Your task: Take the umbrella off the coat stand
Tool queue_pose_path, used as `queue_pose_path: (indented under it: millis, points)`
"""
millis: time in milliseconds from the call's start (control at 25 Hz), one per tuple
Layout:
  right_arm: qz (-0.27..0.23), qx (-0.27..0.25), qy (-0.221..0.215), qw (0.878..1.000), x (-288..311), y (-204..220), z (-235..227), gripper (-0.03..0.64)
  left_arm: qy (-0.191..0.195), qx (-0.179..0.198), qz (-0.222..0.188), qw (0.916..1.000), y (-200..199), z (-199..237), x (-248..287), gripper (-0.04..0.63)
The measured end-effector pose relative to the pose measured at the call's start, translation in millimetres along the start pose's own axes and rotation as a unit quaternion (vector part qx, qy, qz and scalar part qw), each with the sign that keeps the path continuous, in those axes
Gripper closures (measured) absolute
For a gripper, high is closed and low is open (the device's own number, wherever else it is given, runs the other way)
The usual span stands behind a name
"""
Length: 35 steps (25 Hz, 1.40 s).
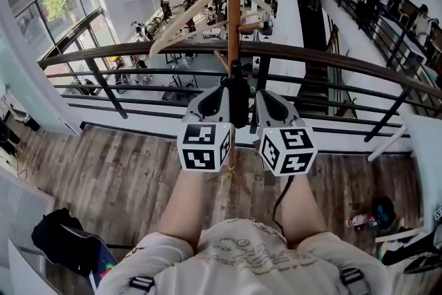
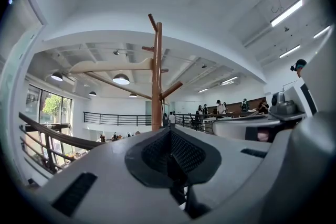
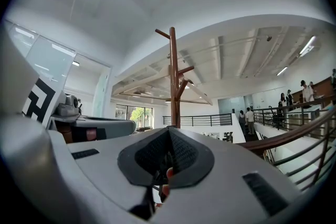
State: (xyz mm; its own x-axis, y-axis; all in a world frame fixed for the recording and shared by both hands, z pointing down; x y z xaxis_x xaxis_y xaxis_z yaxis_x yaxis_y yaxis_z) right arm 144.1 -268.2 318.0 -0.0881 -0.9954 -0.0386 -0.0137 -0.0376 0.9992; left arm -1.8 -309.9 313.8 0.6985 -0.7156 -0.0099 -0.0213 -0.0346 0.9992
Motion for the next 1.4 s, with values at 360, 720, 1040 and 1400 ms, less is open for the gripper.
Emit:
queue_pose_path:
  millis: [360, 720, 1040, 1400]
  points:
    - [-0.014, 0.048, -0.055, 0.997, 56.7, -21.9, -22.7, 0.595, -0.011, 0.008, -0.003, 0.9999, -21.4, 16.4, 40.6, 0.598]
    - [0.001, 0.037, -0.107, 0.994, 117.3, -32.0, -29.9, 0.489, -0.062, 0.012, -0.007, 0.998, -29.8, 32.9, 60.5, 0.598]
    - [0.033, 0.025, -0.119, 0.992, 161.4, -32.7, -23.7, 0.489, -0.084, -0.025, -0.002, 0.9962, -23.0, 54.6, 64.2, 0.598]
    - [0.046, 0.041, -0.126, 0.99, 173.7, -31.7, -27.3, 0.612, -0.105, -0.016, 0.008, 0.9944, -15.6, 58.0, 73.2, 0.598]
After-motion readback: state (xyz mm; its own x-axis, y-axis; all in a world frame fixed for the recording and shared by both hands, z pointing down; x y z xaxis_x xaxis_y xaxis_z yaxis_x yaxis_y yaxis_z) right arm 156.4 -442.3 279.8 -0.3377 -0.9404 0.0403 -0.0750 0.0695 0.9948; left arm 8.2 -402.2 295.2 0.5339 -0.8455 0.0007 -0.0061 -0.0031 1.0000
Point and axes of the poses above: the fingertips, and each gripper's own axes: x forward along the fingers, z to its left, y out of its underside, the point moved 8 cm from there along -x, backward along the fingers, and after that the axes turned 7 degrees about y, right-handed, at the moved point
